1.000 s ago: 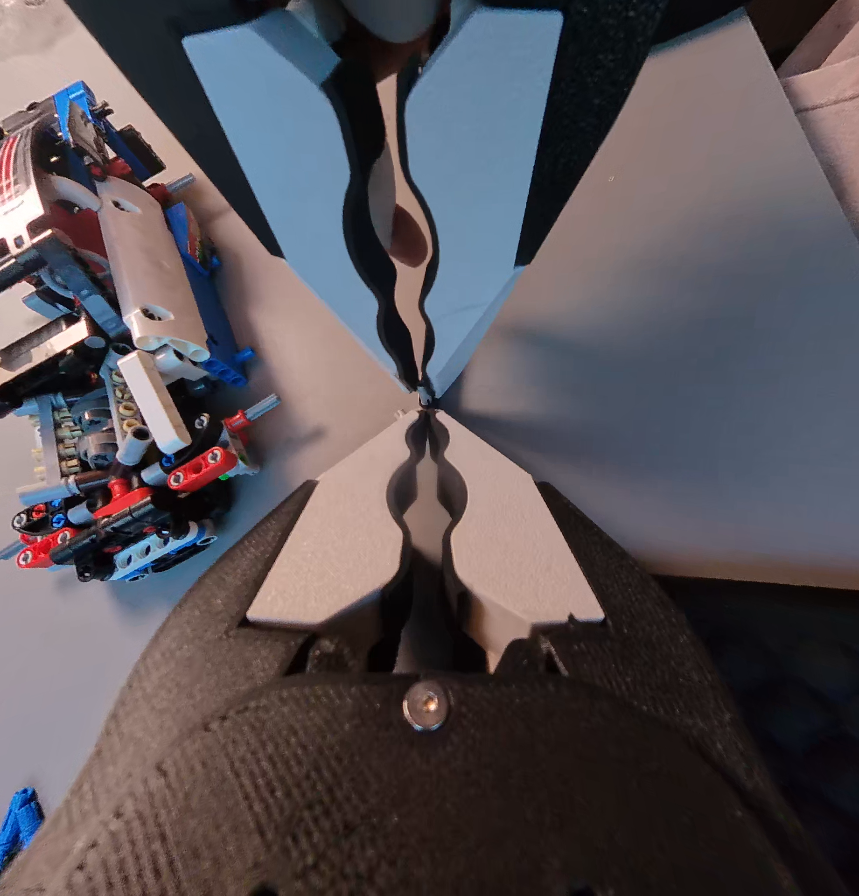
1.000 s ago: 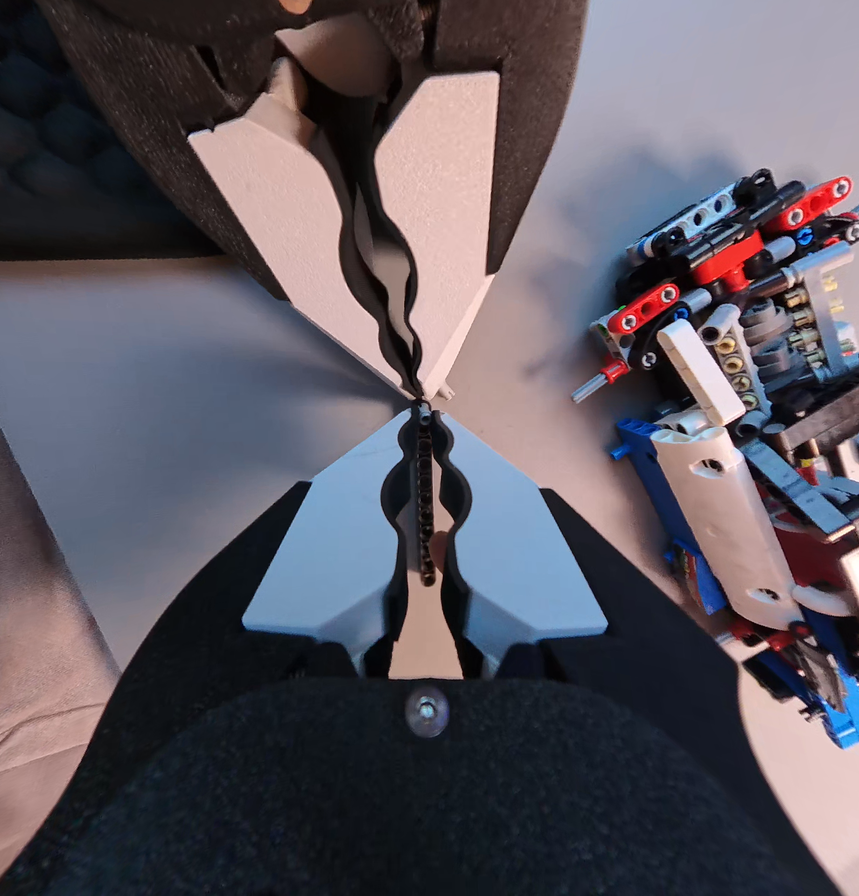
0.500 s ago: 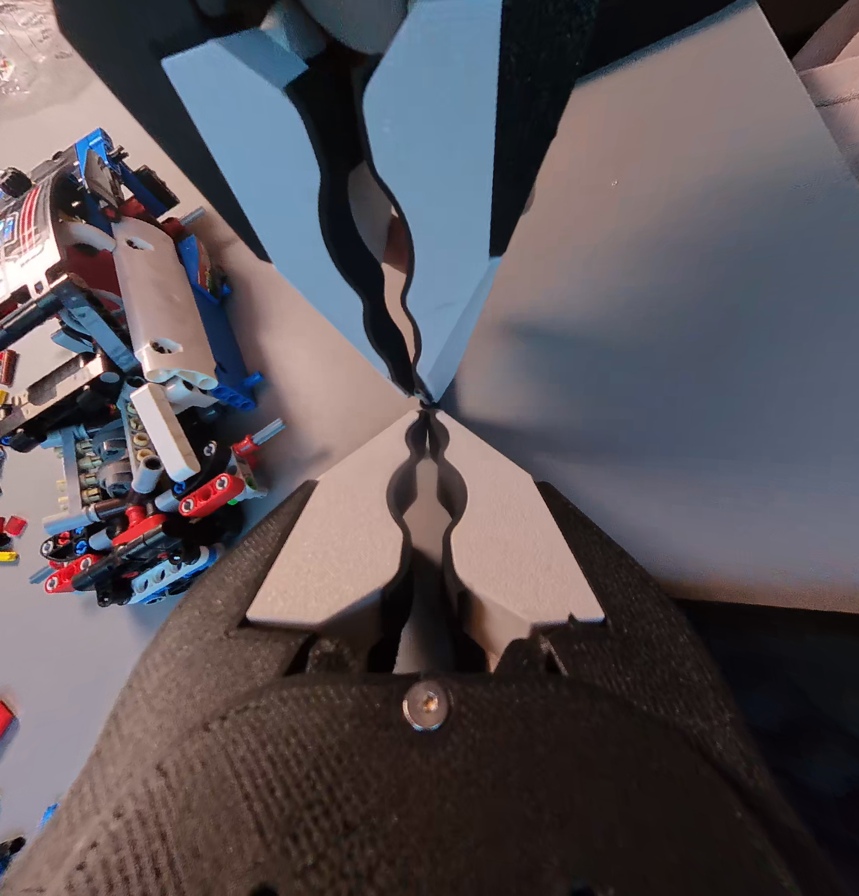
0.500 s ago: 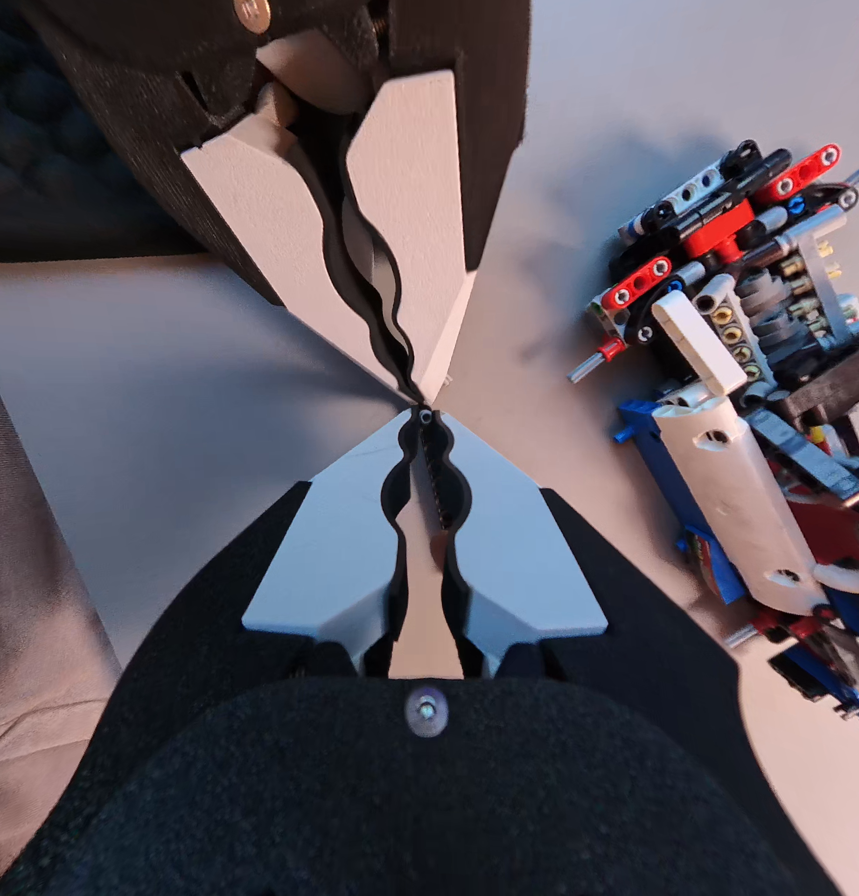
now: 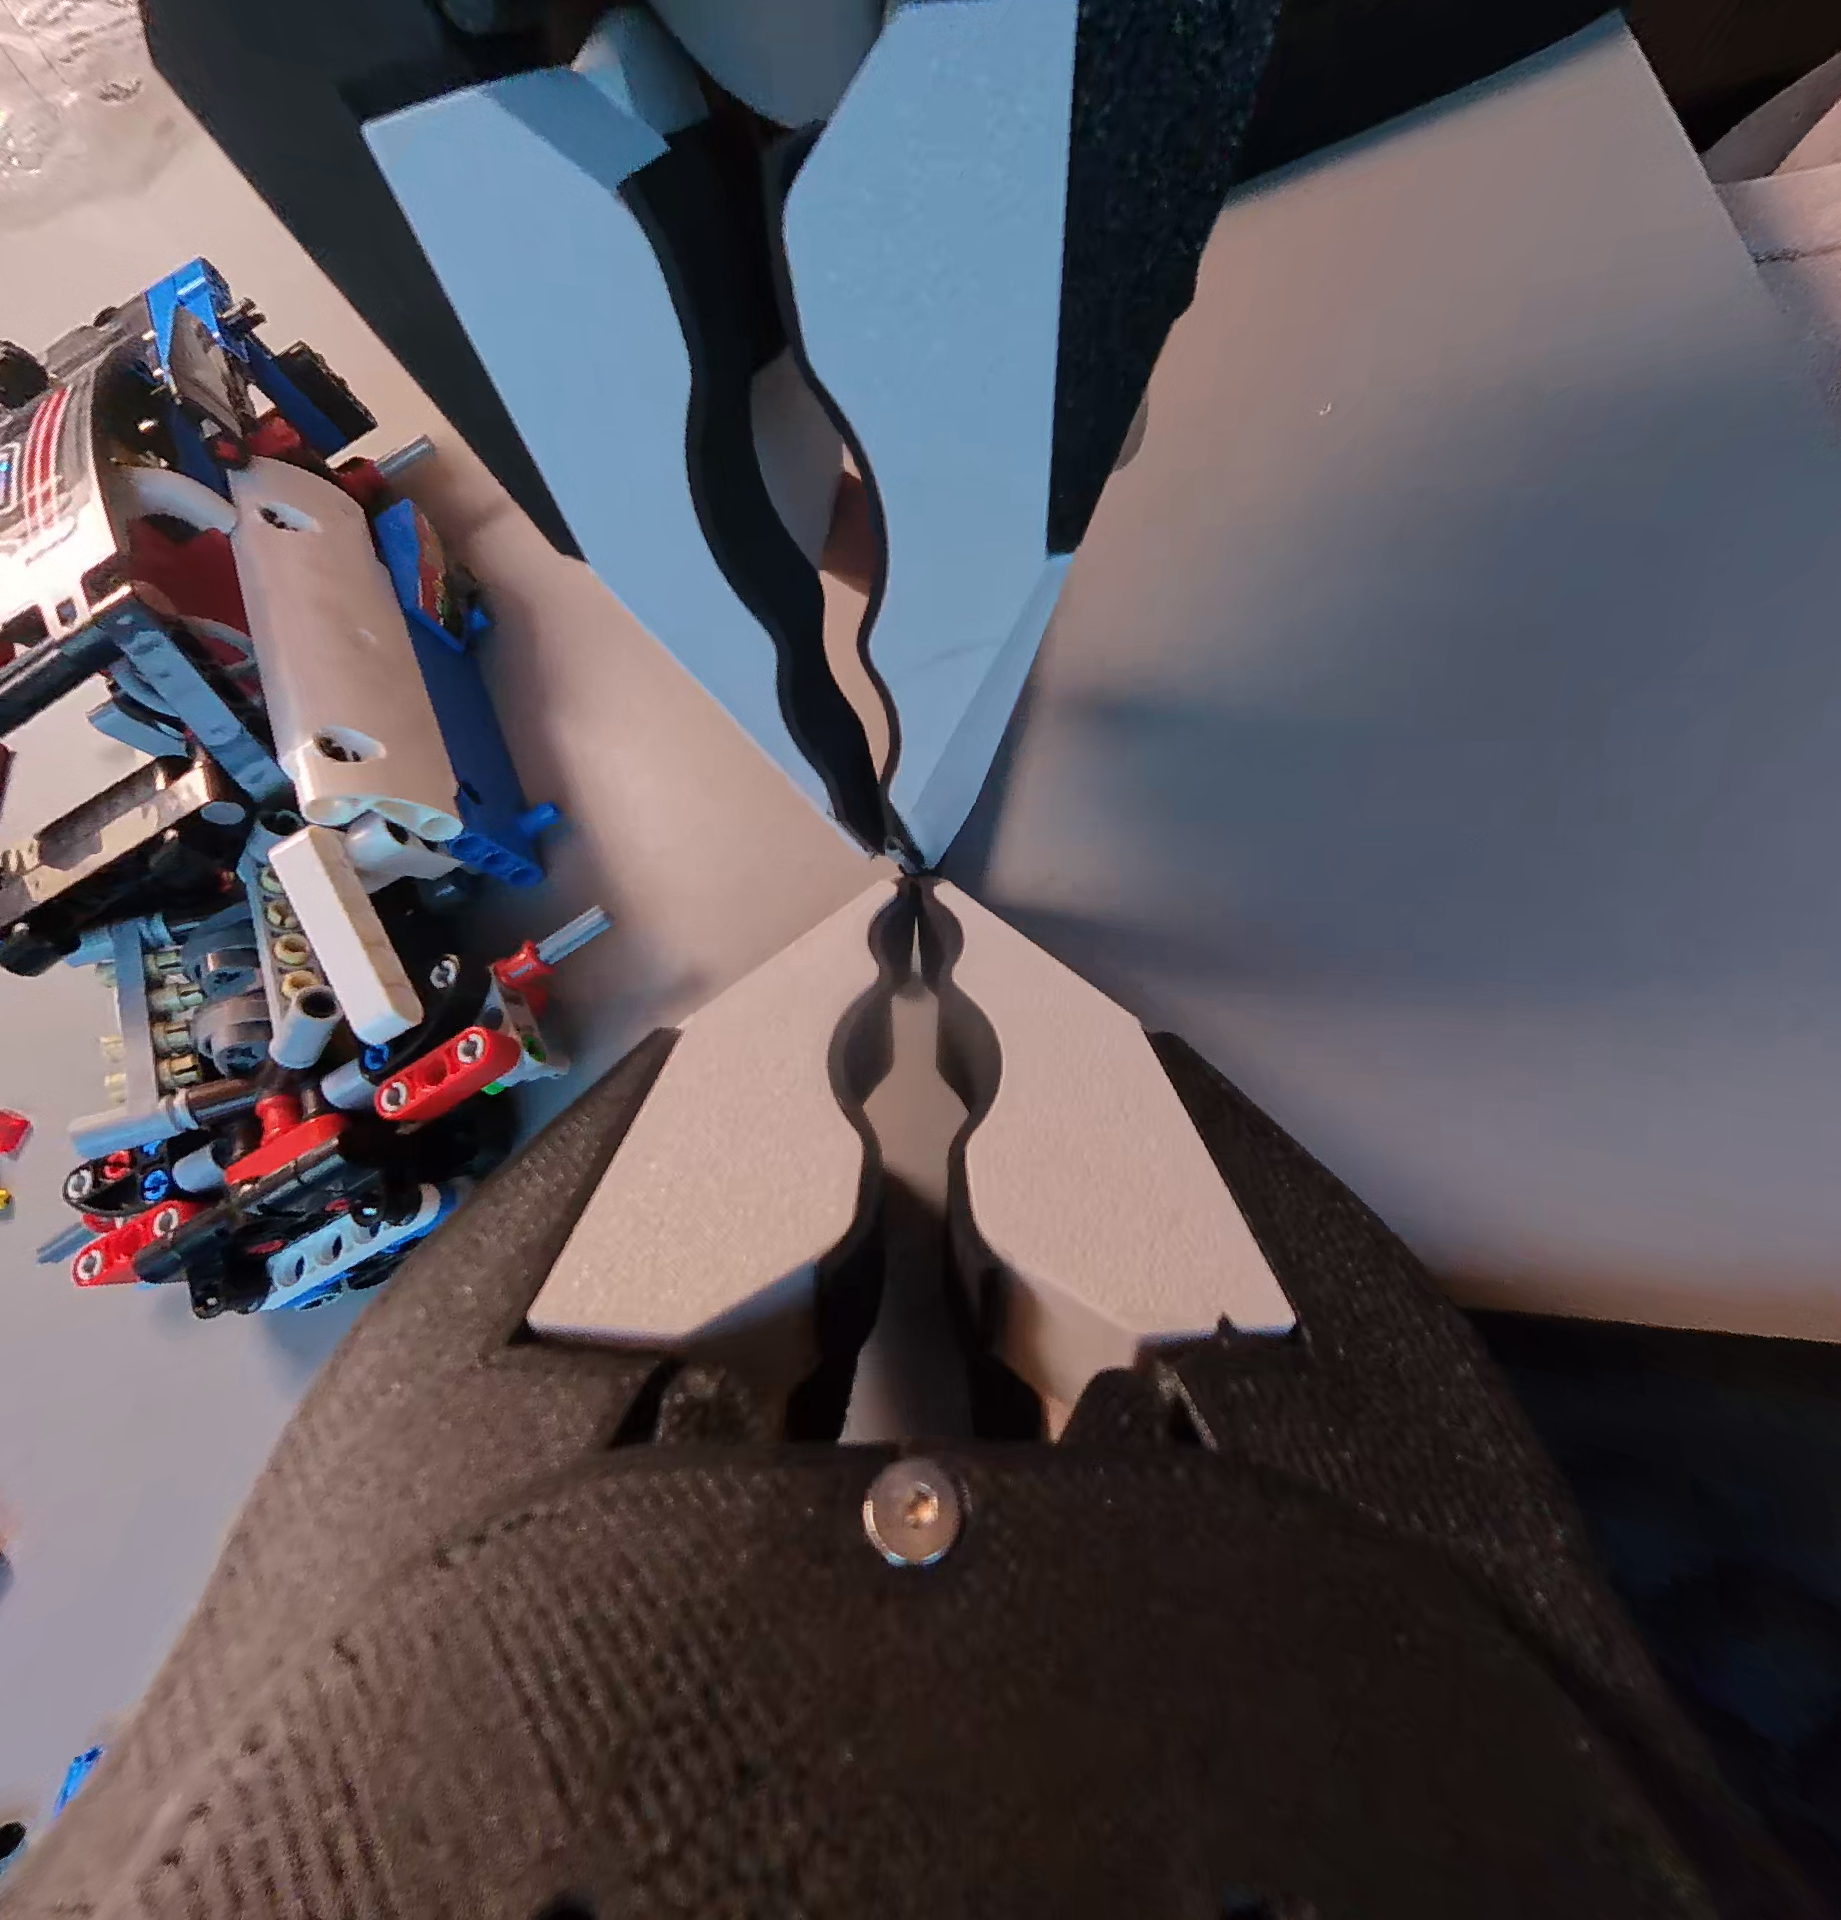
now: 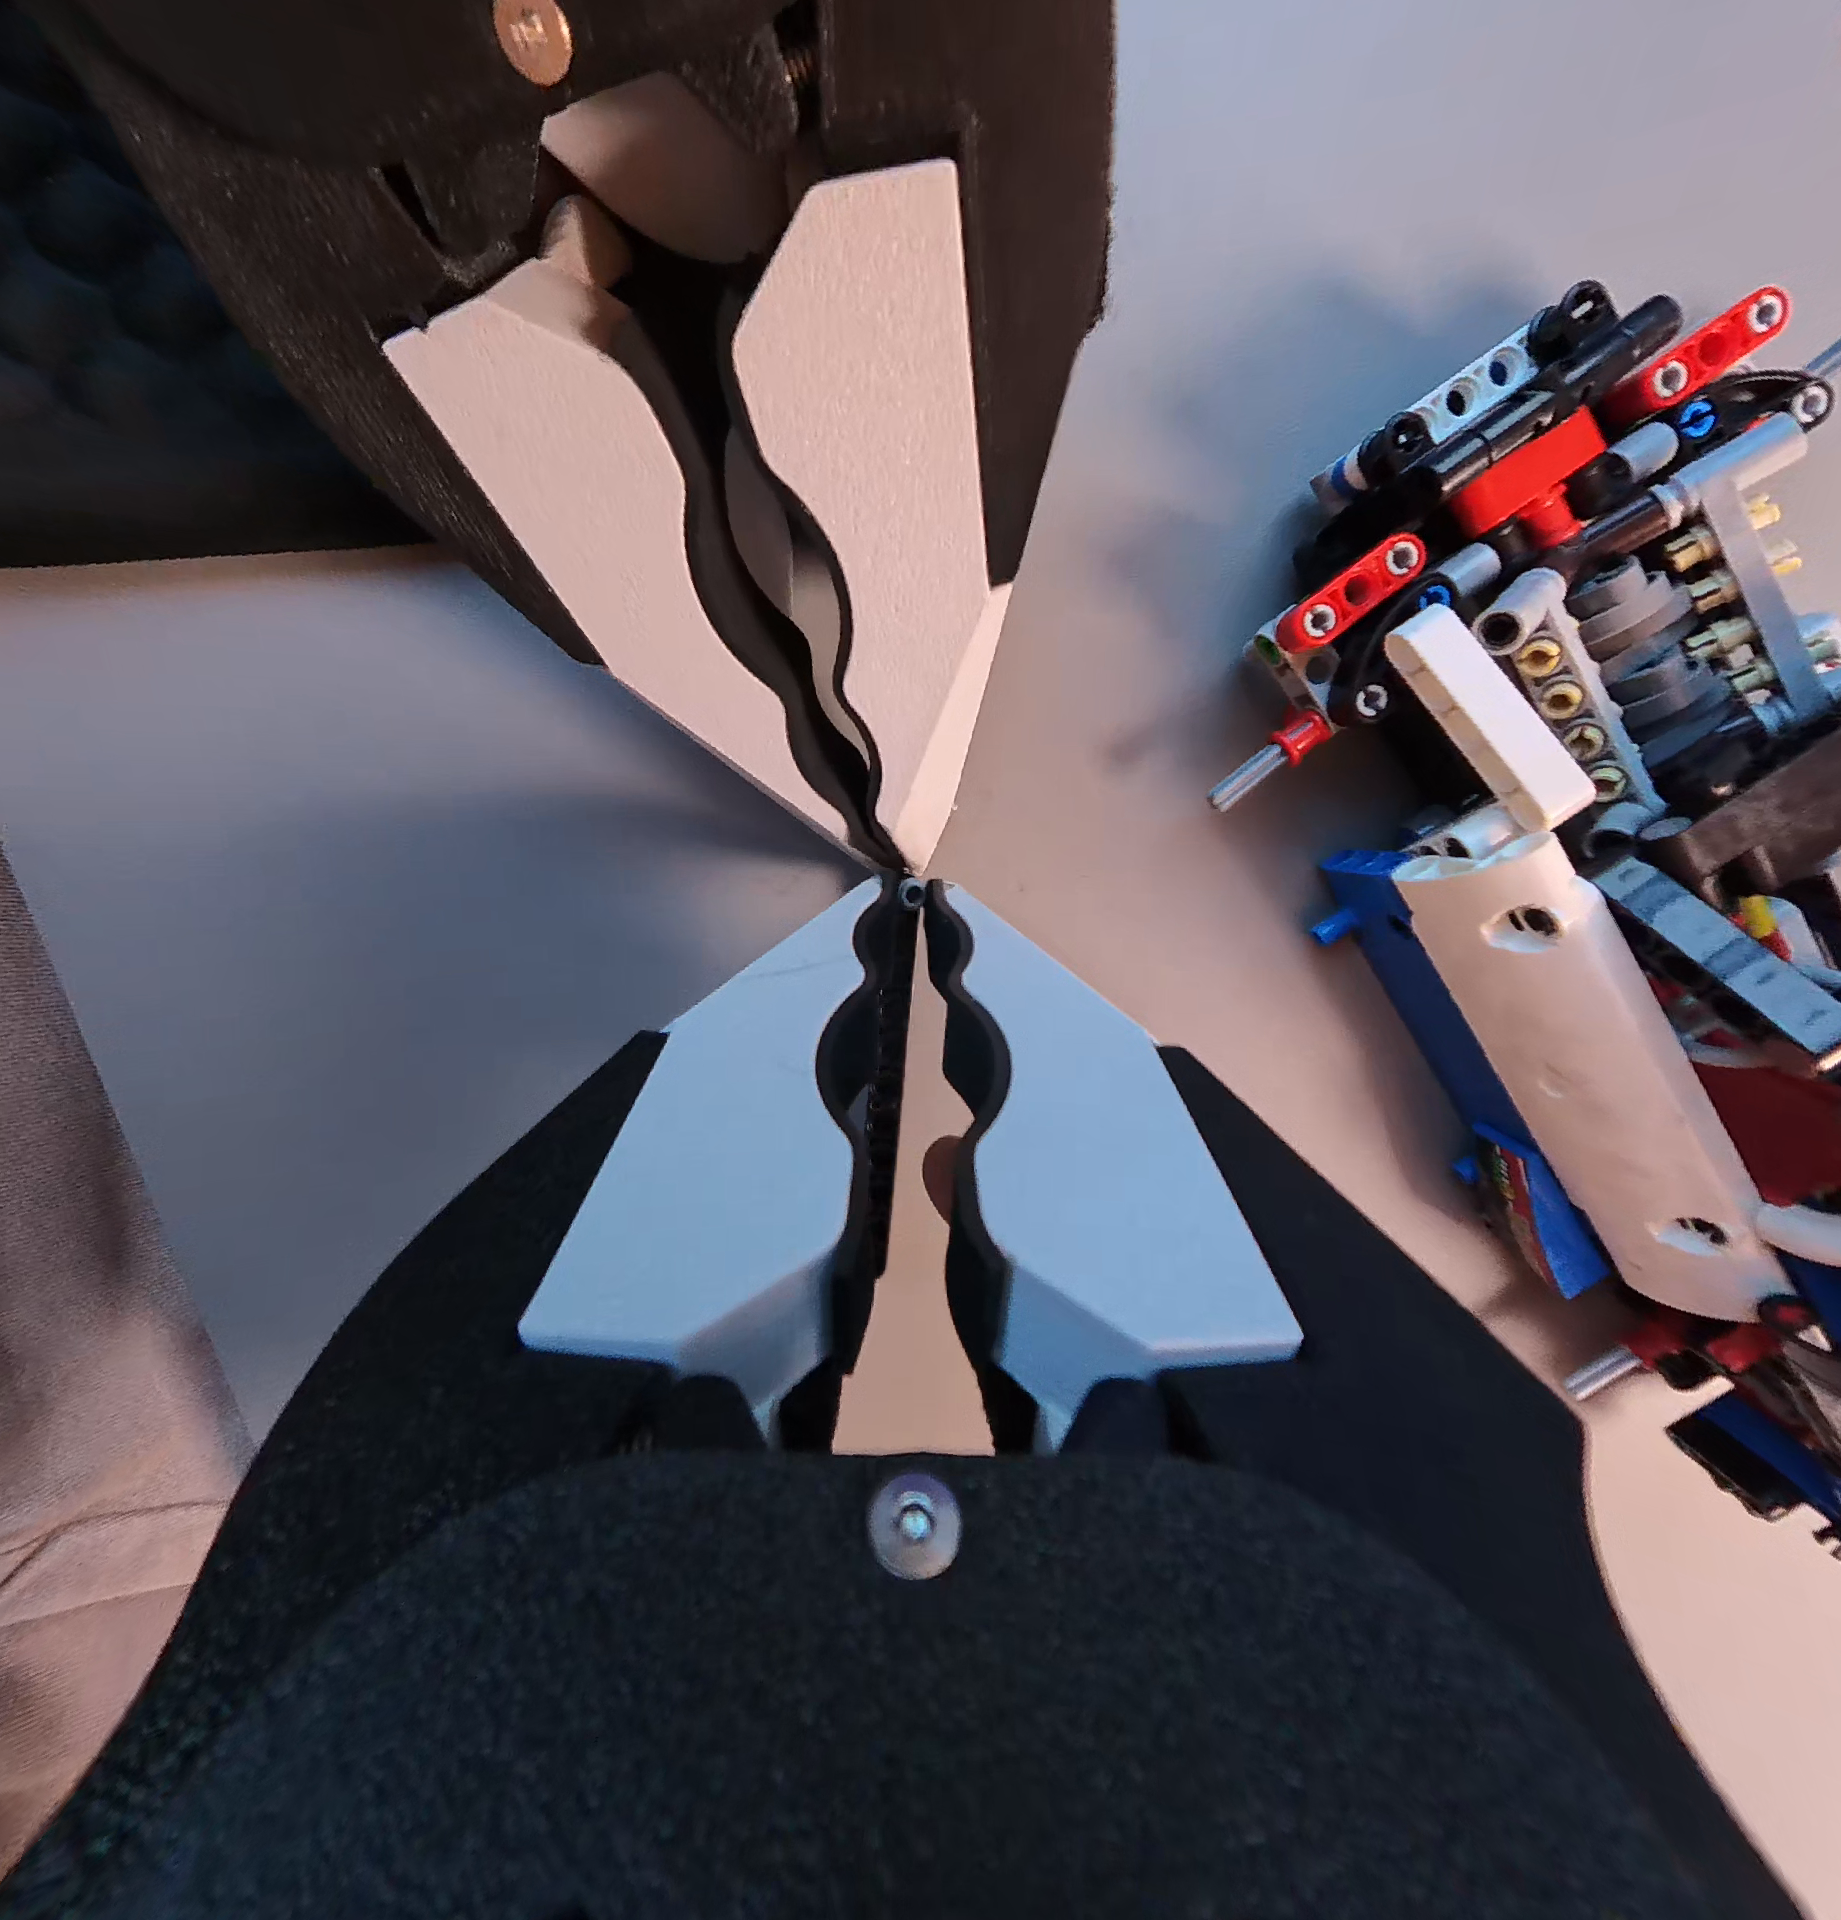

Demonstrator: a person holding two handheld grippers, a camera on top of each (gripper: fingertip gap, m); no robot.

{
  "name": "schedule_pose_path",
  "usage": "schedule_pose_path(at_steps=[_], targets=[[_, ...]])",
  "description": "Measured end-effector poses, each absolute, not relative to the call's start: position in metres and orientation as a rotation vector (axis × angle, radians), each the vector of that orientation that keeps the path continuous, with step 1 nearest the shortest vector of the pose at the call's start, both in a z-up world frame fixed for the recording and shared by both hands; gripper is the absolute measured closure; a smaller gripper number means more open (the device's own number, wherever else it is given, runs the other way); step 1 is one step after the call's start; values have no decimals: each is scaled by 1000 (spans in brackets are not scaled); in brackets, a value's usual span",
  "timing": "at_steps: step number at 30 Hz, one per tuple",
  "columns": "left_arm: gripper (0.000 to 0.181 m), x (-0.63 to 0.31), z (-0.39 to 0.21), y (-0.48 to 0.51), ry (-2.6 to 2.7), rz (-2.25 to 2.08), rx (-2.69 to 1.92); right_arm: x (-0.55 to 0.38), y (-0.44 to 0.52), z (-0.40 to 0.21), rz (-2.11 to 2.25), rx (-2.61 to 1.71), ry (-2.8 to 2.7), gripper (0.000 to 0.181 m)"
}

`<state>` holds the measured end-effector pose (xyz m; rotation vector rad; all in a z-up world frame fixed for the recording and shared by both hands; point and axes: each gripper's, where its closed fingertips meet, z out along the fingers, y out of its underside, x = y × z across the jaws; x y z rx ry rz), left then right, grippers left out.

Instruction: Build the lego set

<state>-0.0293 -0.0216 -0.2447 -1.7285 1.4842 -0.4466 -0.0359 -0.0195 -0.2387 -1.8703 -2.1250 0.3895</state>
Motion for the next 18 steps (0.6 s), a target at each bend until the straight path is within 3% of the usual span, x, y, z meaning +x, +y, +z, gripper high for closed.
schedule_pose_path(at_steps=[18], targets=[[181,-28,-245,-21,1480,-454,-1741,-33,-18,-241,362,-1853,-2104,179]])
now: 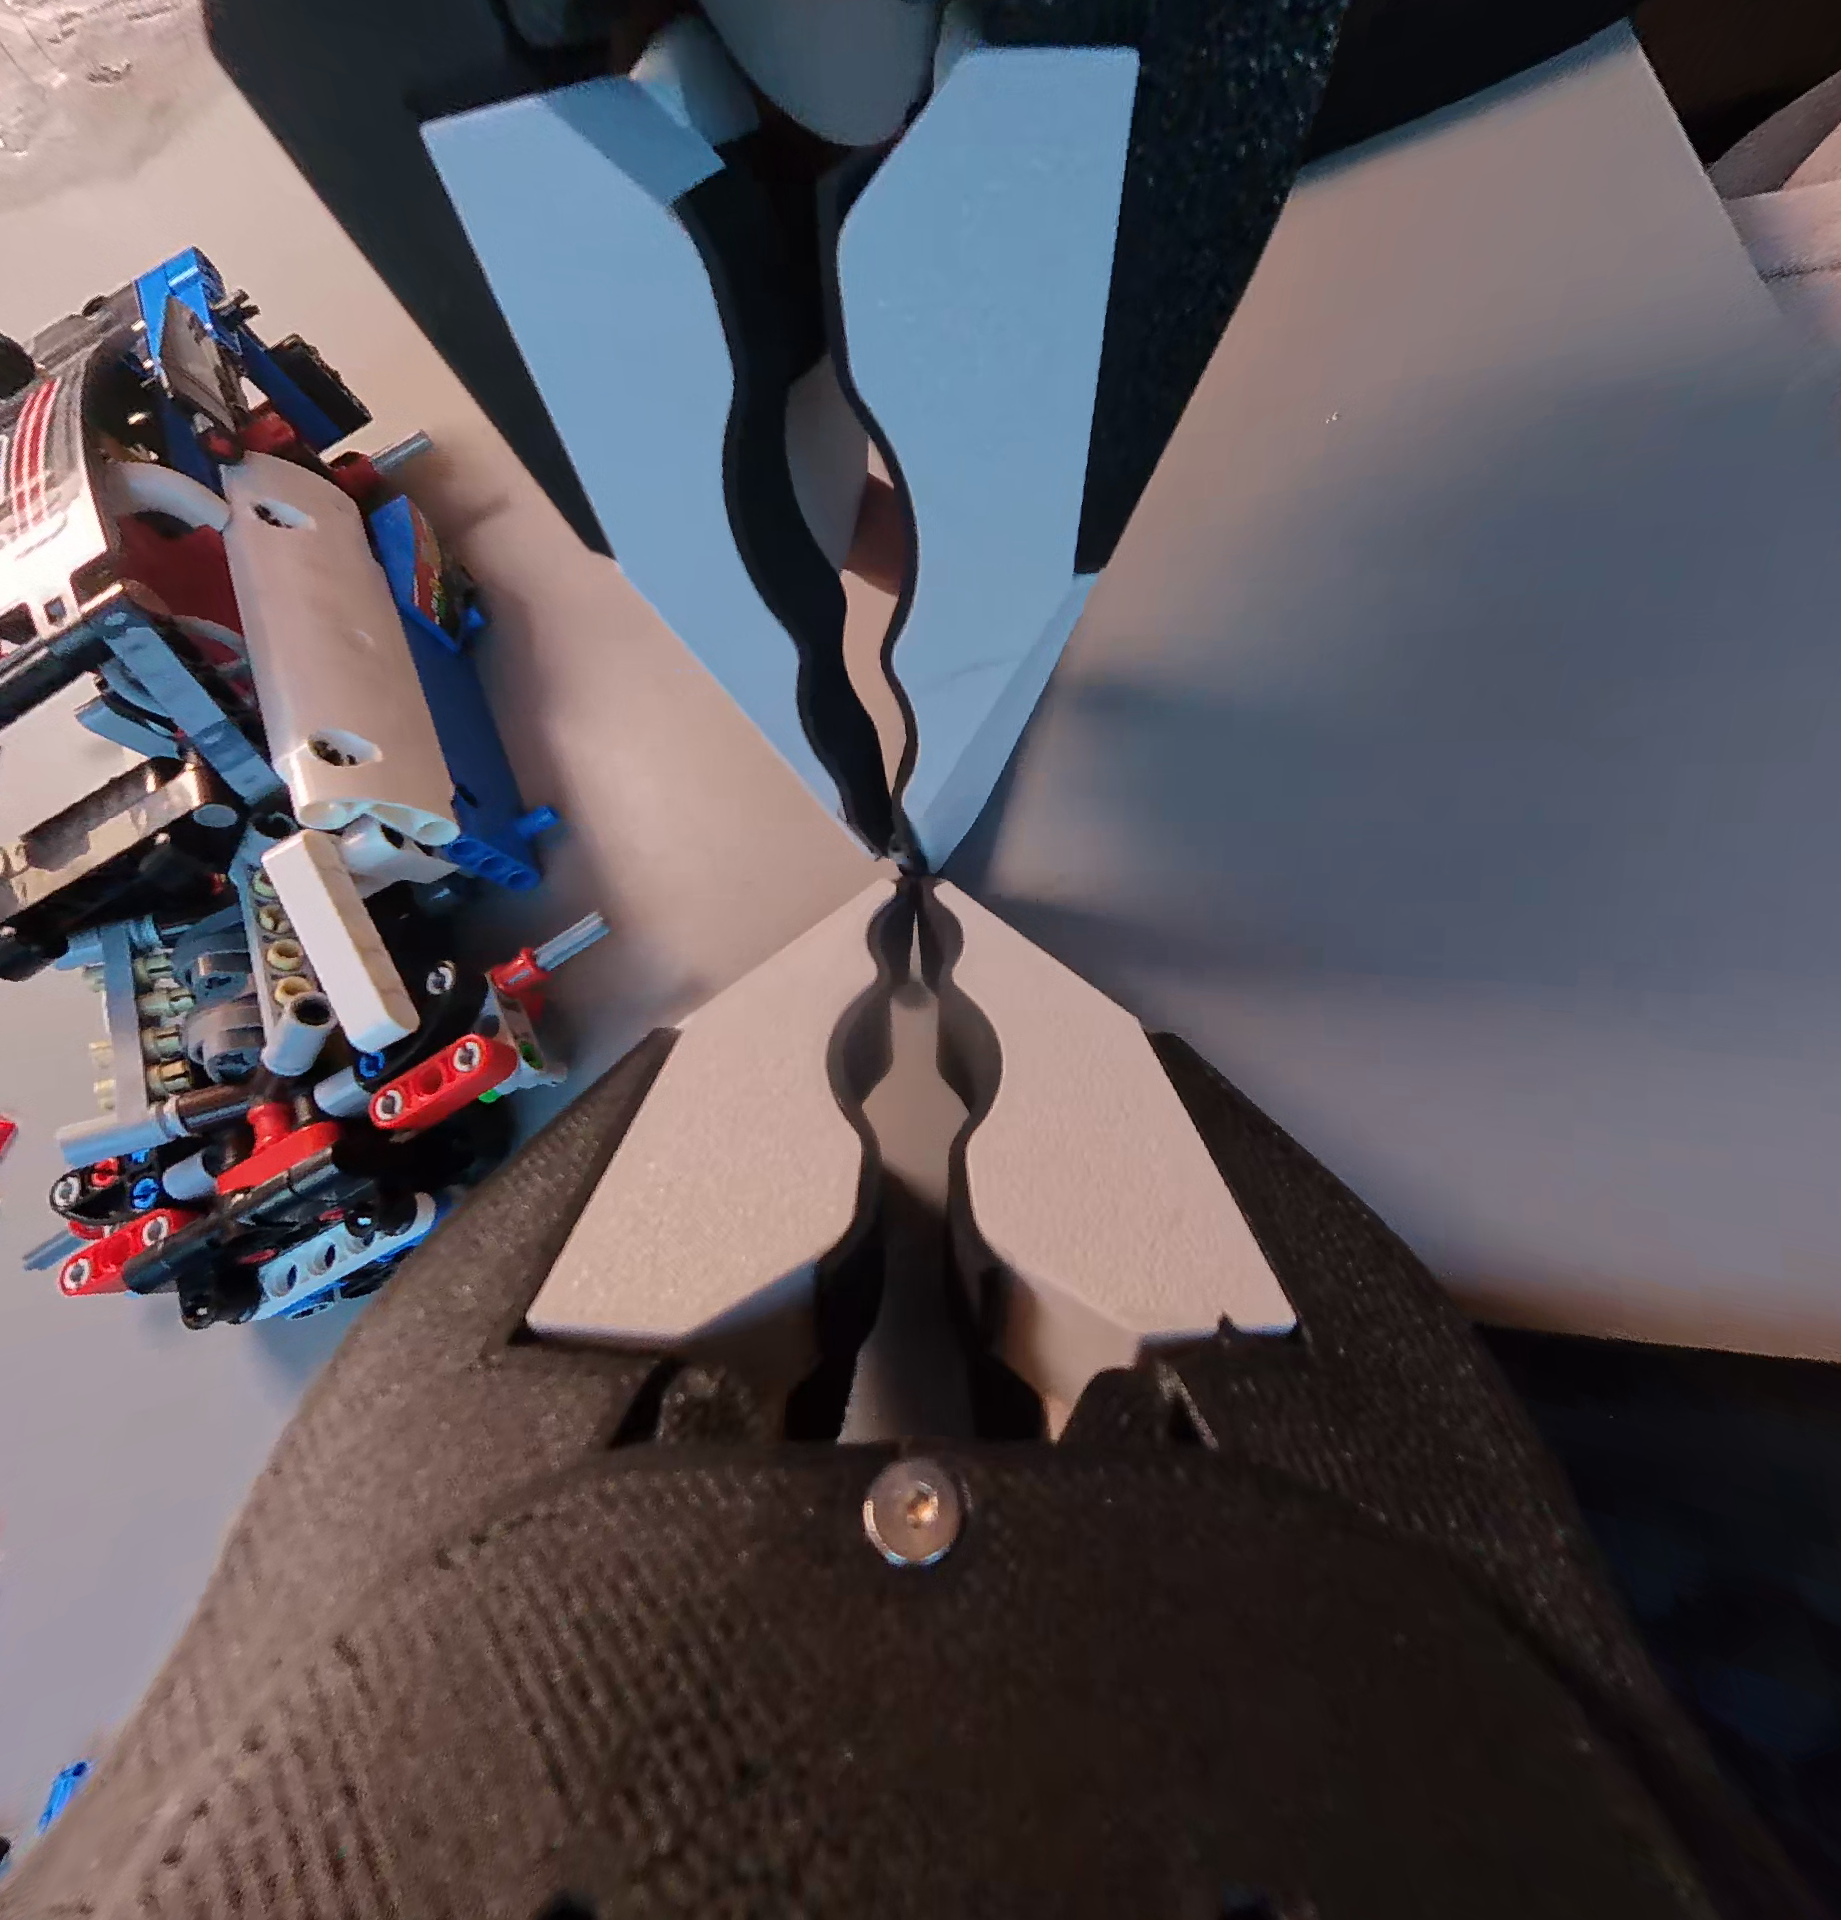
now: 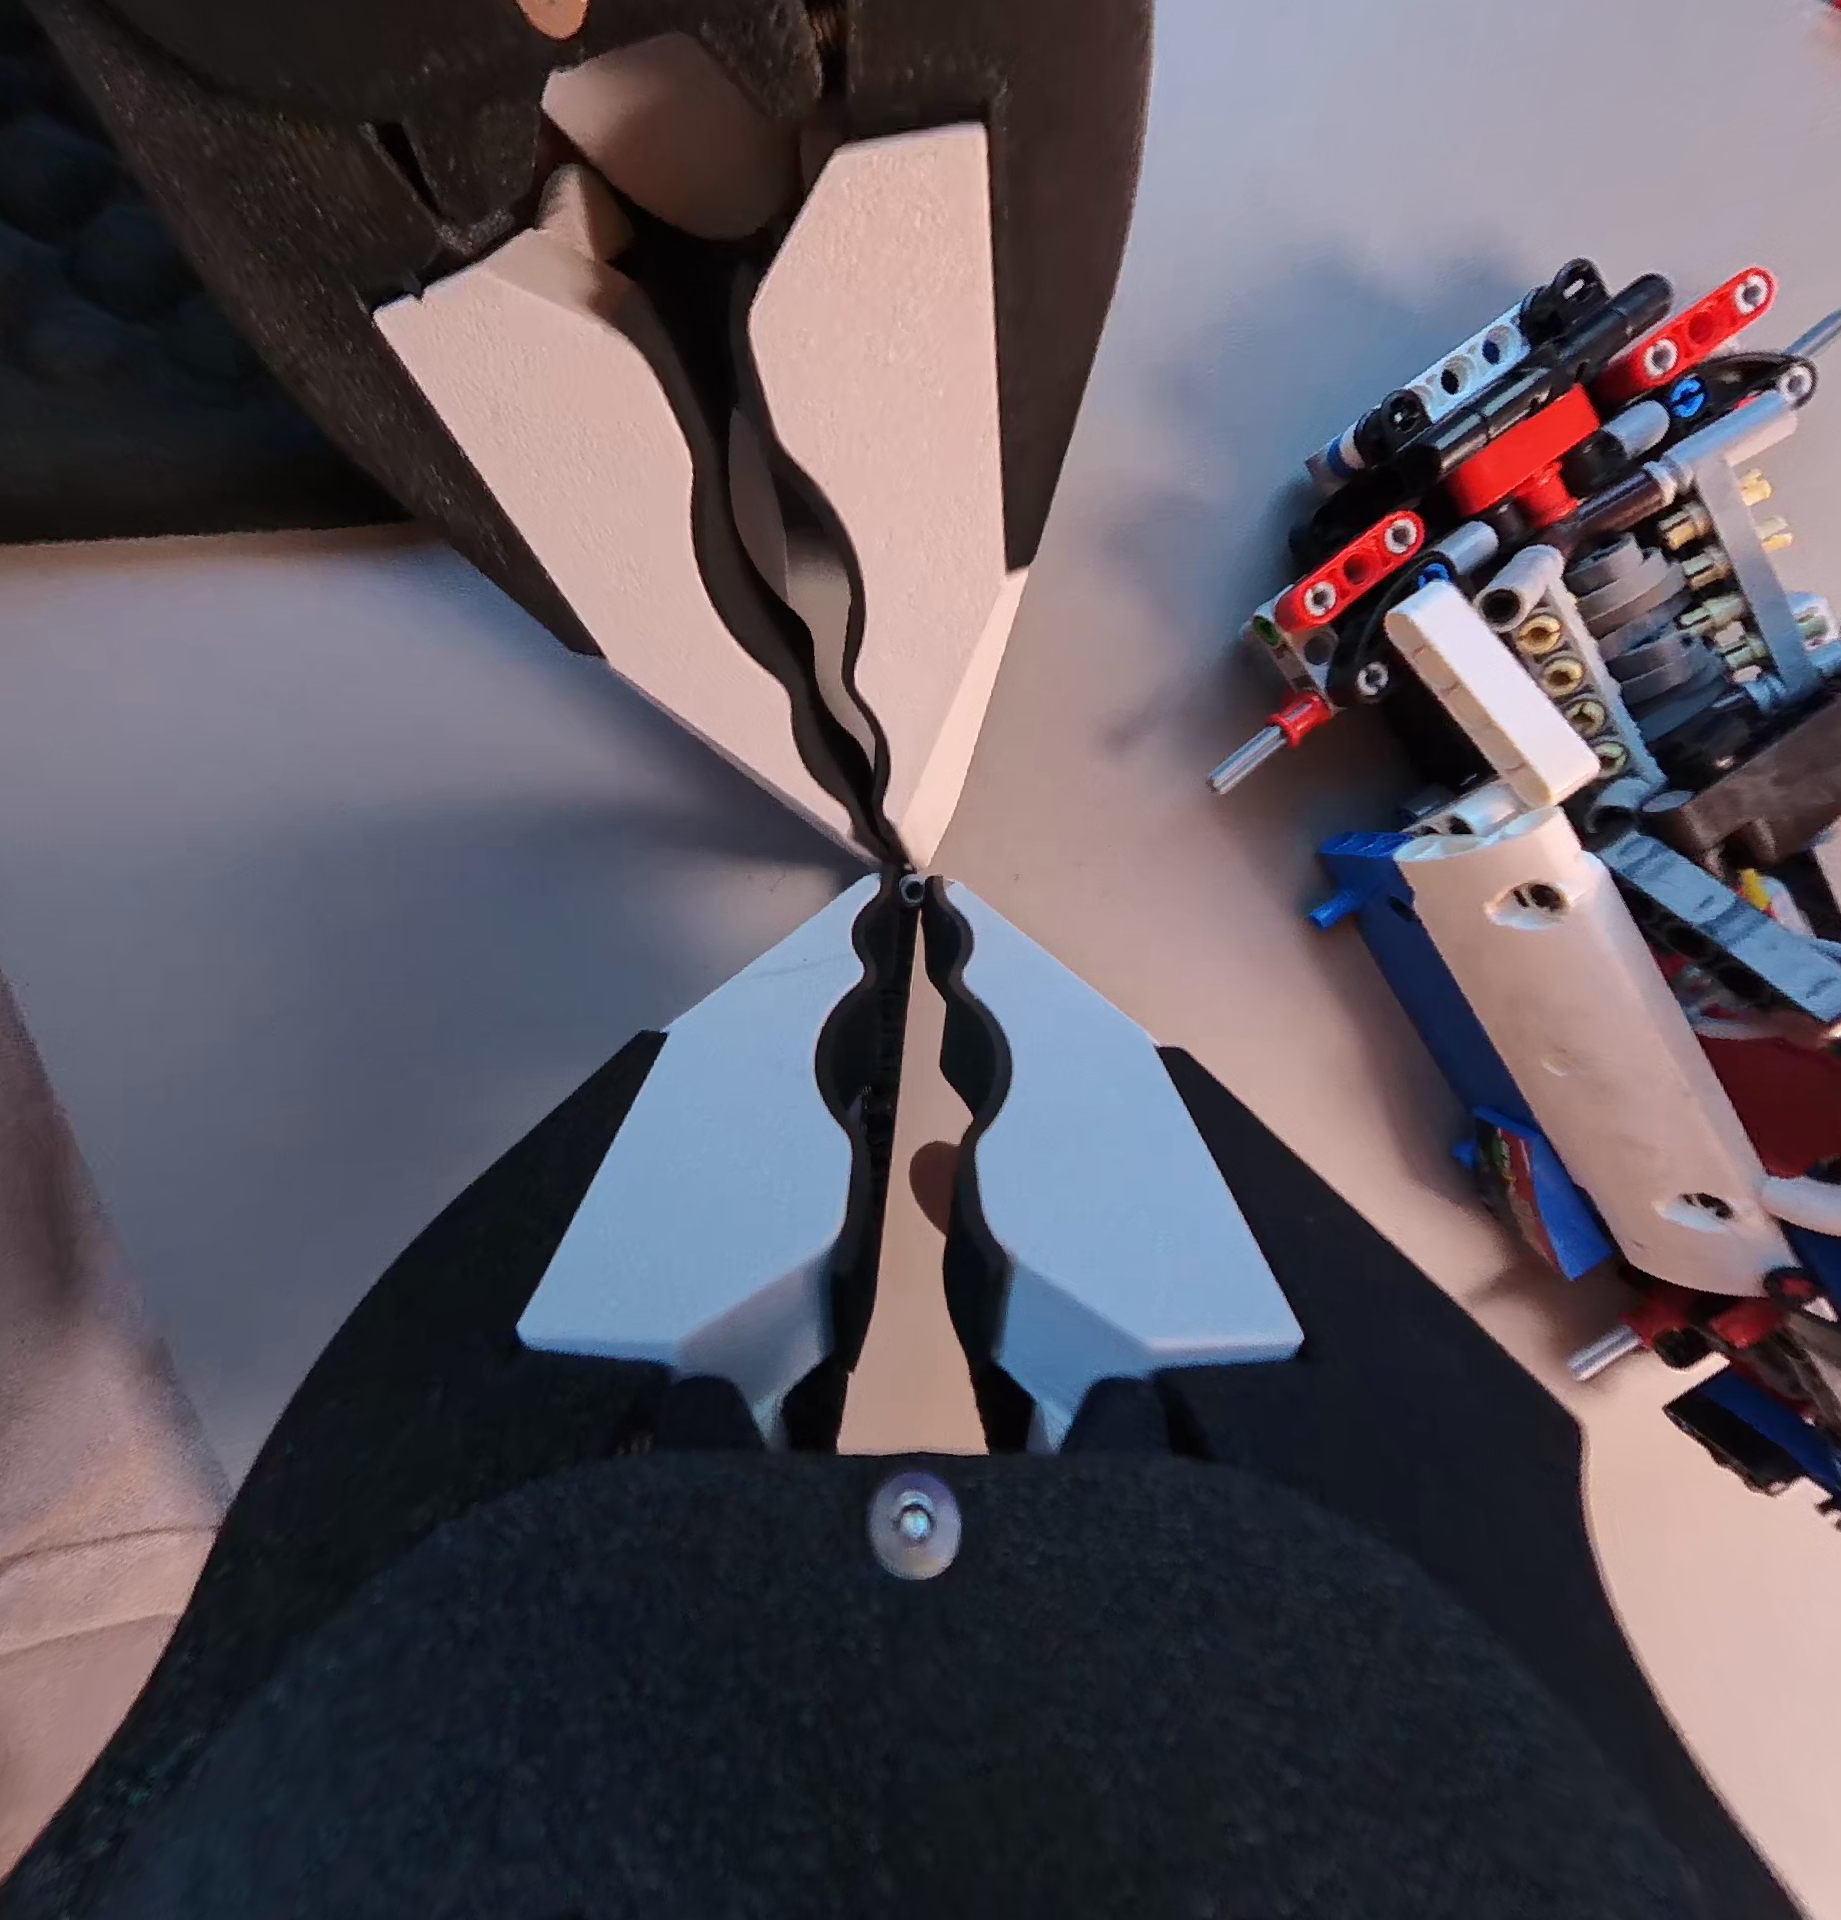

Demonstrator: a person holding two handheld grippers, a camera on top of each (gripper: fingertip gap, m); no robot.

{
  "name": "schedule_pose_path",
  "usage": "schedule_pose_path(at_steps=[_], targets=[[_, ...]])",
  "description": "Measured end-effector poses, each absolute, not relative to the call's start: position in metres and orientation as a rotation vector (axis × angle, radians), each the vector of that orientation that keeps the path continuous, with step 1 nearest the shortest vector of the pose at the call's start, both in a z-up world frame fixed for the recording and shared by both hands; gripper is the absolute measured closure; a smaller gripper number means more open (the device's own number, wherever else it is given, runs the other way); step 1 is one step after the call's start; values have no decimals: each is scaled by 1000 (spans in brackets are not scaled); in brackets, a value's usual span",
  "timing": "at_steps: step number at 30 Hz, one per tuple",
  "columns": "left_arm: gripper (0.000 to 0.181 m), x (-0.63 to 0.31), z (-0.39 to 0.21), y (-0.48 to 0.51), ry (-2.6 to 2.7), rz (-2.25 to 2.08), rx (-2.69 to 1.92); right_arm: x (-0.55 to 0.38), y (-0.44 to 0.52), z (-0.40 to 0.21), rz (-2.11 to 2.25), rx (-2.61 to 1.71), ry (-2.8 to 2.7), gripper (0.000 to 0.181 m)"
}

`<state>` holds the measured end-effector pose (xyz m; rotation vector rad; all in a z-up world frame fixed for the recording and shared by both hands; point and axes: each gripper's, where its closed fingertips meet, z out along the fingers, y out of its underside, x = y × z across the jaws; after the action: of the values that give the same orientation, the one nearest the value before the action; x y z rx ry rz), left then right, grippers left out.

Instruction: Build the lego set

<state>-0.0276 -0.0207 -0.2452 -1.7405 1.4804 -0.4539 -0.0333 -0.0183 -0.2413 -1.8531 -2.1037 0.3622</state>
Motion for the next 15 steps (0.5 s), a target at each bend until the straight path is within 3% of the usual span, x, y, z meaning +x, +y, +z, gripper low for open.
schedule_pose_path(at_steps=[15], targets=[[181,-27,-246,-21,1481,-445,-1749,-33,-20,-246,443,-1929,-2155,178]])
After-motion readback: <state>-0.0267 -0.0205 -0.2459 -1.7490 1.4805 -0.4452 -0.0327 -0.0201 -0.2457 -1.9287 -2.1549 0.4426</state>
